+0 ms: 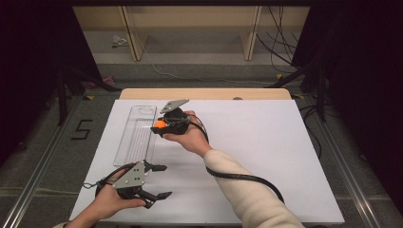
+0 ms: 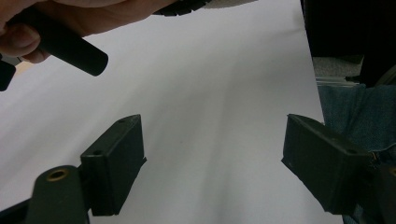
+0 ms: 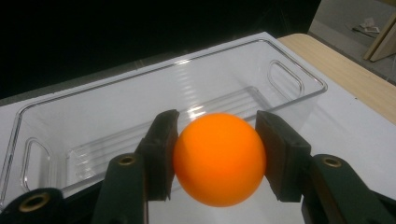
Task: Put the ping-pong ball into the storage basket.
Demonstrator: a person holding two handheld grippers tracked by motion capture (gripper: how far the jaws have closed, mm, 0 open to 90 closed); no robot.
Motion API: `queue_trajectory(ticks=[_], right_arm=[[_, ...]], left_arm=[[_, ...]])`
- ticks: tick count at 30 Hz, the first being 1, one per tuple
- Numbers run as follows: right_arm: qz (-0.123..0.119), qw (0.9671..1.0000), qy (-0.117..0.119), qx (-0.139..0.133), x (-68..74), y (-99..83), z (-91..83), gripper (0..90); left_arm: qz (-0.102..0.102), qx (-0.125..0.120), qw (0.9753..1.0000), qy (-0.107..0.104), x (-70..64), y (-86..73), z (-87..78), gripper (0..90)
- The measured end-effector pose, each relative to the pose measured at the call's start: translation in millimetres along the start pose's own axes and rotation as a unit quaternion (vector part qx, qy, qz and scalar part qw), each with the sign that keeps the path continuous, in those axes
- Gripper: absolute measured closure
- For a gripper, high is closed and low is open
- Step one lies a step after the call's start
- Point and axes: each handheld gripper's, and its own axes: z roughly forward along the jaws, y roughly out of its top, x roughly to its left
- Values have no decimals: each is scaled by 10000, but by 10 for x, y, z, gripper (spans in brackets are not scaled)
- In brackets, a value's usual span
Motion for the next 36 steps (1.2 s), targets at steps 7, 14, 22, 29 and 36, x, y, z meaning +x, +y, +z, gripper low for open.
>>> queue_trajectory(ticks=[7, 14, 22, 29, 36], right_arm=[[-19, 10000, 18, 6, 17, 15, 37, 513], [-38, 10000, 32, 17, 36, 38, 67, 513], [-63, 10000, 61, 44, 51, 68, 93, 513], [-73, 9999, 88, 78, 60, 79, 126, 513], [-96, 9998, 126, 122, 79, 107, 168, 513]], left_arm=[[3, 3, 10000, -8, 0, 0, 1, 202], [5, 2, 10000, -9, 0, 0, 1, 202], [8, 9, 10000, -13, -2, -1, 2, 202], [12, 11, 10000, -15, -2, -1, 3, 202], [14, 13, 10000, -19, -2, -1, 2, 201]])
